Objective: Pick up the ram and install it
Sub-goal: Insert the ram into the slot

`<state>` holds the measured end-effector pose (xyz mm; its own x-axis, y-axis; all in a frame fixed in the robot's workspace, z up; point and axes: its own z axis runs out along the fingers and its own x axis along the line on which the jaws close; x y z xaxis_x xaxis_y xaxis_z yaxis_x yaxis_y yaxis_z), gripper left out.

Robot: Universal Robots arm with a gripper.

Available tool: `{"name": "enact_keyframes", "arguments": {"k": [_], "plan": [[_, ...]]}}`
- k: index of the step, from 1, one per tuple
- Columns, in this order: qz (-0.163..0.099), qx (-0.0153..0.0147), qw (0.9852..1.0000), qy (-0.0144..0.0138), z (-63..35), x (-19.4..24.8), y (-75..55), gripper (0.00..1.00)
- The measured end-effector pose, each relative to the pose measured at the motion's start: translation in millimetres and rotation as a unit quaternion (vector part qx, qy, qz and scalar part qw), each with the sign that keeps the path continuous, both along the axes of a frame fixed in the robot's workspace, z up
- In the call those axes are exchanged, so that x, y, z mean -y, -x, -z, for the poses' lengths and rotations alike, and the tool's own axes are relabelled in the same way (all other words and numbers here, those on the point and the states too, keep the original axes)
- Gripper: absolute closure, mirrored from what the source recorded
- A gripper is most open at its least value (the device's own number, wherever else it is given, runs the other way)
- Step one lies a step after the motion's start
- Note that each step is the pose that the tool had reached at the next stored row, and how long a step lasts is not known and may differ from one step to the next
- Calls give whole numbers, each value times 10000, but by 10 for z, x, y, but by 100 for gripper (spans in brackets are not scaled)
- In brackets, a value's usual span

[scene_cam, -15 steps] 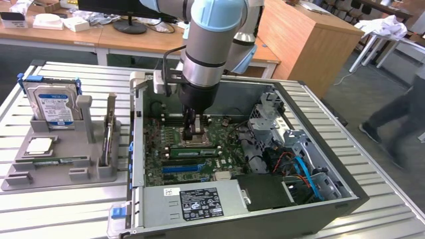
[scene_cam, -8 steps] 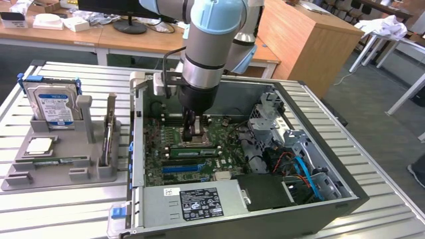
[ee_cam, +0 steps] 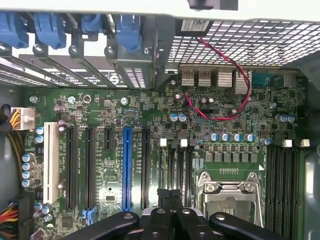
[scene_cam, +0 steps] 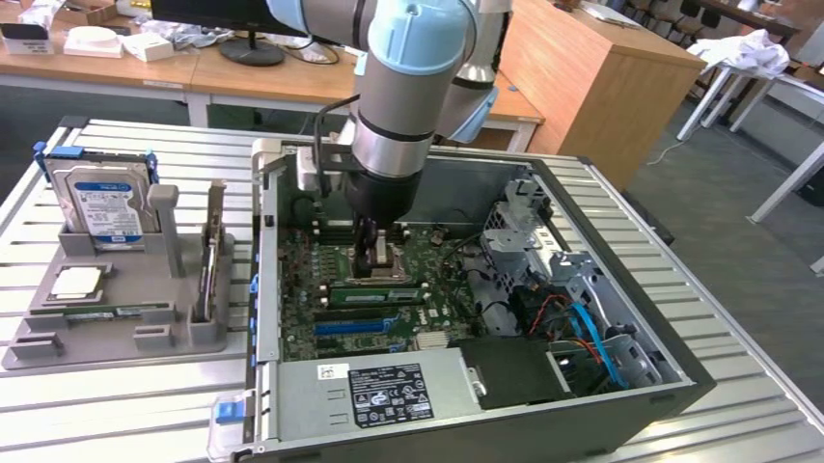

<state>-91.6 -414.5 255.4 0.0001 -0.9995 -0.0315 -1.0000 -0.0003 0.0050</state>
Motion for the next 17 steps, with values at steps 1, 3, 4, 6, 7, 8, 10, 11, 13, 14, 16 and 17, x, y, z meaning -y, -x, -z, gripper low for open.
{"name": "enact_keyframes", "arguments": {"k": [1, 3, 4, 6, 7, 8, 10, 11, 13, 14, 16, 17], "plan": [[0, 0, 10000, 0, 7, 0, 0, 90], [0, 0, 10000, 0, 22, 0, 0, 90], [0, 0, 10000, 0, 30, 0, 0, 90], [0, 0, 10000, 0, 43, 0, 0, 90], [0, 0, 10000, 0, 50, 0, 0, 90], [0, 0, 10000, 0, 57, 0, 0, 90], [0, 0, 10000, 0, 71, 0, 0, 90], [0, 0, 10000, 0, 78, 0, 0, 90], [0, 0, 10000, 0, 91, 0, 0, 90], [0, 0, 10000, 1, 92, 0, 0, 90], [0, -1, 10000, 1, 92, 0, 0, 90], [0, 0, 10000, 1, 92, 0, 0, 90]]}}
